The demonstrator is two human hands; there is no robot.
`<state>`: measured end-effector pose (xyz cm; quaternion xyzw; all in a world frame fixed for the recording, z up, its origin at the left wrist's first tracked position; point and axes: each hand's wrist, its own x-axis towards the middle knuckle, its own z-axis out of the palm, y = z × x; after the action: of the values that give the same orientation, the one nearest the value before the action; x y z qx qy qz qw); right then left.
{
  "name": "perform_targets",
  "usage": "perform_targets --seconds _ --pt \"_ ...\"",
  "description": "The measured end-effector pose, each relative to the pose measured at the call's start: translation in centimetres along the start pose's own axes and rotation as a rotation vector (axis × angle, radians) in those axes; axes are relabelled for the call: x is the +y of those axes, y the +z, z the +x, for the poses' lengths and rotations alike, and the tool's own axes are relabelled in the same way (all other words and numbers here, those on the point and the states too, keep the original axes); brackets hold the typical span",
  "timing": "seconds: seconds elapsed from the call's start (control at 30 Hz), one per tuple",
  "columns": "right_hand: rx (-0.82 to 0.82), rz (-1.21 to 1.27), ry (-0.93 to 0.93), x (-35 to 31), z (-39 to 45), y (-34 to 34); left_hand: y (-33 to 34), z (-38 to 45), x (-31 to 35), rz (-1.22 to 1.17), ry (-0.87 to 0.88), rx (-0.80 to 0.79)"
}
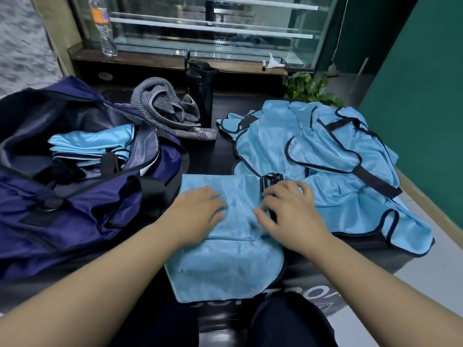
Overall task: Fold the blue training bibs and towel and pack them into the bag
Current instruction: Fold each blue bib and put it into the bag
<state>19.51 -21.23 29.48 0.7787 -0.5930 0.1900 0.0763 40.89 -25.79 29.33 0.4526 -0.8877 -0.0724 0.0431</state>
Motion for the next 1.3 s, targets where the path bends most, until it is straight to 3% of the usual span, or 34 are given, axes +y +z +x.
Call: perform_targets --seconds 0.1,0.27,0.43,0.6,0.73,0.87,0.97,1.03,1.13,1.23,1.3 --pt "-0.057 -0.024 0.070 0.2 3.7 -0.7 -1.4 3.0 -1.8 0.153 -0.127 0.012" --pt "-0.483 -0.037 0.117 0.7 10.1 -1.0 -2.2 7.9 -5.0 0.234 -0.323 -0.239" --pt "-0.984 -0.207 0.122 1.3 14.0 -1.5 -3.0 9.5 -7.5 0.089 -0.241 -0.348" --pt "-1.179 -0.259 0.139 2.8 15.1 -0.5 -3.9 9.5 -9.6 -0.132 -0.191 -0.375" --pt "-1.051 -0.115 0.227 3.9 15.1 -0.2 -4.0 9.6 -10.6 -0.384 -0.233 -0.210" --pt "-0.961 0.024 0.223 4.7 14.8 -1.5 -4.5 10.1 -10.6 -0.229 -0.180 -0.249" --pt "-1.032 -0.065 0.242 4.8 14.2 -1.8 -5.2 10.2 -9.9 -0.026 -0.175 -0.382" --pt "-0.978 -0.080 0.213 4.9 14.2 -1.9 -5.5 10.3 -9.6 0.080 -0.175 -0.348" --pt "-0.713 0.006 0.222 4.9 14.1 -2.6 -6.2 10.2 -9.6 0.099 -0.211 -0.094" --pt "-0.332 0.096 0.203 4.9 13.4 -3.1 -7.1 9.3 -9.4 -0.054 -0.243 0.251" --pt "-0.132 0.112 0.163 4.6 12.2 -3.7 -7.8 8.0 -8.6 -0.145 -0.207 0.400"
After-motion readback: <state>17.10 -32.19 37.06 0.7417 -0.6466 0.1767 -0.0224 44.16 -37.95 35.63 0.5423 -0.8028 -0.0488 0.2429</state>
